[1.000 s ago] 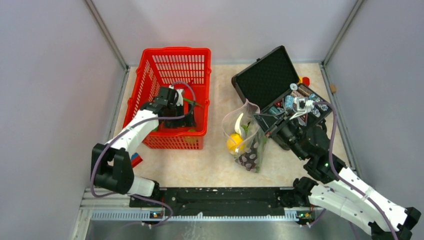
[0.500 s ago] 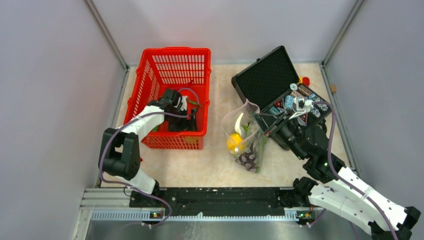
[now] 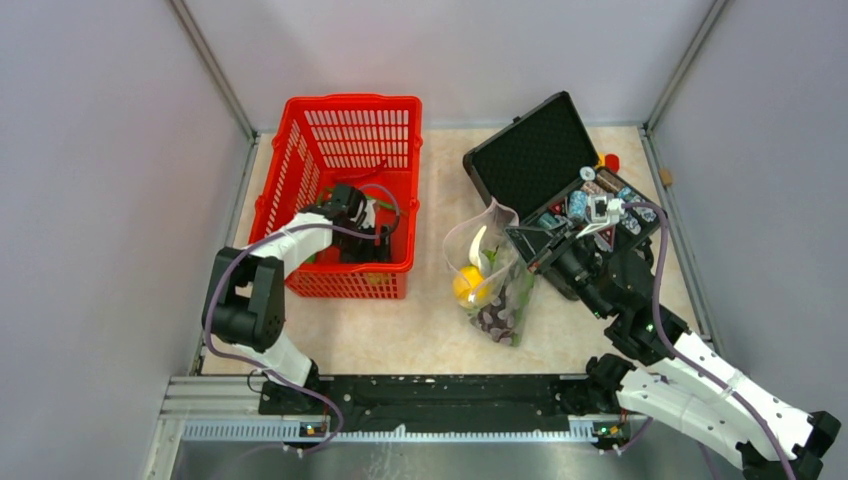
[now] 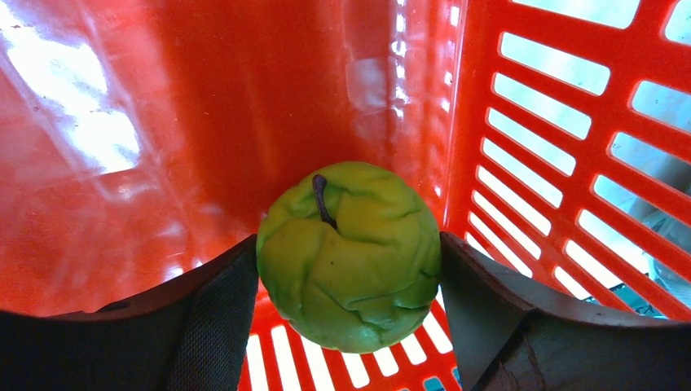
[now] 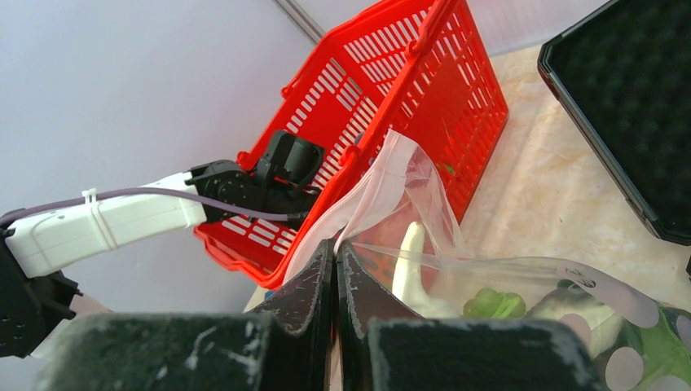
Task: Place the food in the zip-top bag and seal the zipper
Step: Pick up the fake vegetable from the bin.
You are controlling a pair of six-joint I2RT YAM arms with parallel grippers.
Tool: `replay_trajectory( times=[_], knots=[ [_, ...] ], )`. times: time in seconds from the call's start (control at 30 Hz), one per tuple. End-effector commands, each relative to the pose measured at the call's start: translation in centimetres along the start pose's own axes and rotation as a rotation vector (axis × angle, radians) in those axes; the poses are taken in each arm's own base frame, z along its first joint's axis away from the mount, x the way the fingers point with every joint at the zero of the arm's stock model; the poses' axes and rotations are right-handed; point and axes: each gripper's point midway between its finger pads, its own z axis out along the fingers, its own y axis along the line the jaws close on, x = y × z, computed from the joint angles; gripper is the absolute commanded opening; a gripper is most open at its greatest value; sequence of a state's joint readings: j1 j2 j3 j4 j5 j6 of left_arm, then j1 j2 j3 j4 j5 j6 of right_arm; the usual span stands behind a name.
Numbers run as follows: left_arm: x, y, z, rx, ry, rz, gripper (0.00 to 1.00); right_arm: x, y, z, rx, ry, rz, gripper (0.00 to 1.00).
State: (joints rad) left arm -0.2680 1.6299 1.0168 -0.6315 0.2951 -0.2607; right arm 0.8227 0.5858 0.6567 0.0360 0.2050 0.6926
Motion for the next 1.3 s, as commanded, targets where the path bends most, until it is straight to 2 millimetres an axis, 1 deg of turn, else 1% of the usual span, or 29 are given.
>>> replay_trajectory(
  times=[0.0,0.03,0.1,0.17,0.23,0.27,0.3,0.43,0.6,0.67,0.77,0.97,1.27],
  knots=[
    [-0.5,-0.1,-0.6,0.001,-0.043,0.007,0.73,-4.1,3.2,-0.3,-0.085,-0.119,0.044,0.0],
    [-0.6,-0.2,-0.8,0.006,-0.054,0.008,0.69,-4.0,3.1,-0.3,-0.082,-0.116,0.044,0.0],
    [-0.9,-0.4,-1.2,0.008,-0.07,0.009,0.57,-4.0,3.1,-0.3,-0.08,-0.116,0.046,0.0],
    [-1.1,-0.5,-1.5,0.007,-0.082,0.01,0.49,-4.0,3.1,-0.2,-0.08,-0.116,0.047,0.0],
    [-1.4,-0.5,-2.0,0.0,-0.1,0.015,0.37,-4.1,3.1,-0.3,-0.082,-0.116,0.05,0.0],
    [-1.5,-0.5,-2.2,-0.001,-0.111,0.015,0.33,-4.0,3.1,-0.3,-0.08,-0.114,0.051,0.0],
    [-1.7,-0.6,-2.6,-0.003,-0.125,0.017,0.32,-4.0,3.1,-0.3,-0.08,-0.114,0.051,0.0],
    [-3.0,-0.8,-4.9,-0.026,-0.221,0.021,0.31,-3.9,3.1,-0.3,-0.08,-0.111,0.052,0.0],
    [-4.9,-1.3,-9.2,-0.051,-0.399,0.035,0.3,-4.0,3.1,-0.3,-0.079,-0.113,0.053,0.0],
    [-5.5,-2.0,-11.1,-0.034,-0.471,0.038,0.31,-3.9,3.1,-0.2,-0.082,-0.11,0.053,0.0],
    [-6.1,-3.8,-13.5,0.042,-0.567,0.068,0.32,-3.8,3.1,-0.2,-0.083,-0.106,0.055,0.0],
    [-6.6,-5.7,-17.2,0.113,-0.678,0.1,0.32,-3.8,3.2,-0.2,-0.084,-0.104,0.056,0.0],
    [-6.3,-8.8,-22.5,0.252,-0.854,0.152,0.33,-3.7,3.2,-0.2,-0.087,-0.104,0.059,0.0]
  ],
)
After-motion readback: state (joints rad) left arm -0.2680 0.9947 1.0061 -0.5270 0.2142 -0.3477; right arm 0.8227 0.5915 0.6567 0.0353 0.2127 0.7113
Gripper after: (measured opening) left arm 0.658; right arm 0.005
